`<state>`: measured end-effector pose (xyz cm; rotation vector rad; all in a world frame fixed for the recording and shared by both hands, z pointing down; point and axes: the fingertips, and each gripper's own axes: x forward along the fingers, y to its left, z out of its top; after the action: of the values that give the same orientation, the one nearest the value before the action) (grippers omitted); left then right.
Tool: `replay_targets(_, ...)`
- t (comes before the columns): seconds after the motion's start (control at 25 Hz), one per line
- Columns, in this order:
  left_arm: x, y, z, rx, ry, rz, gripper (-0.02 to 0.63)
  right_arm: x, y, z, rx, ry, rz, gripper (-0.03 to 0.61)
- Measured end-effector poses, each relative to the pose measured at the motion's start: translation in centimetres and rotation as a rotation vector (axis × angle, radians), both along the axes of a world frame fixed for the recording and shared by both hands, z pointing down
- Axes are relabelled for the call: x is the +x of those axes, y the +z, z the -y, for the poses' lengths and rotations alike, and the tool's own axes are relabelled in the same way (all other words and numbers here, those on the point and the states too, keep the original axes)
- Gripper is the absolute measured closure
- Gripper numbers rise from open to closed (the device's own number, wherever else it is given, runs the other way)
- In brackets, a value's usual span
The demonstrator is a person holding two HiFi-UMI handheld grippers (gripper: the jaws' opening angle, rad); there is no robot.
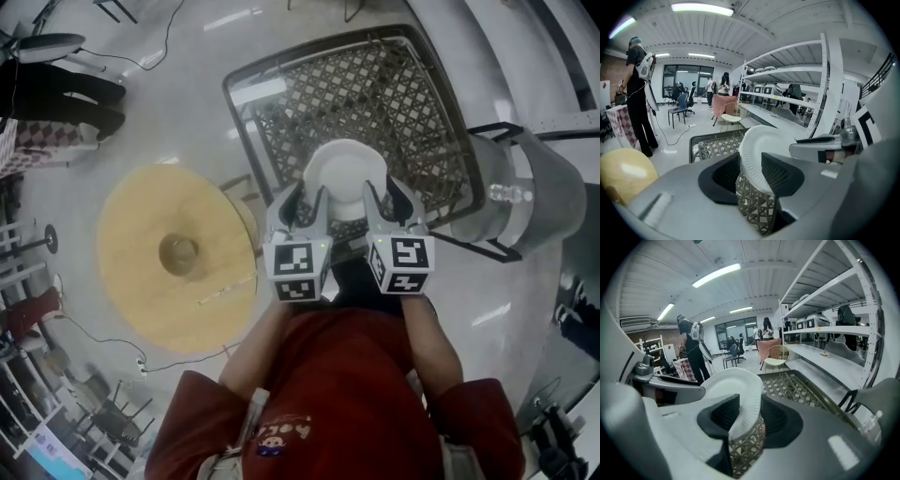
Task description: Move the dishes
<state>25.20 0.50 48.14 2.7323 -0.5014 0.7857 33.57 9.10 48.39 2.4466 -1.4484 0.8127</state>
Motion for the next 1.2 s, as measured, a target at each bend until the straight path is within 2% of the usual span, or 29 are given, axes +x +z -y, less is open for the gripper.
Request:
replay_targets(0.44, 1.8, 5.8, 0.2, -0.087, -0.027, 0.094, 0.459, 2.1, 5.7, 0.5, -0.057, -0.066, 0.072, 0.431)
replay_targets(0.84, 3.6, 11.4, -0.6, -0.114, -0.029, 0.164, 0.459, 3.4, 12.6, -0.8, -0.133, -0.079, 0.146, 0.431)
replay_targets(1.2, 4.0, 14.9, -1.7, -0.144, -0.026, 0.213, 0.459, 3.8, 16.5, -1.9, -0.180, -0.072, 0.190, 0.431)
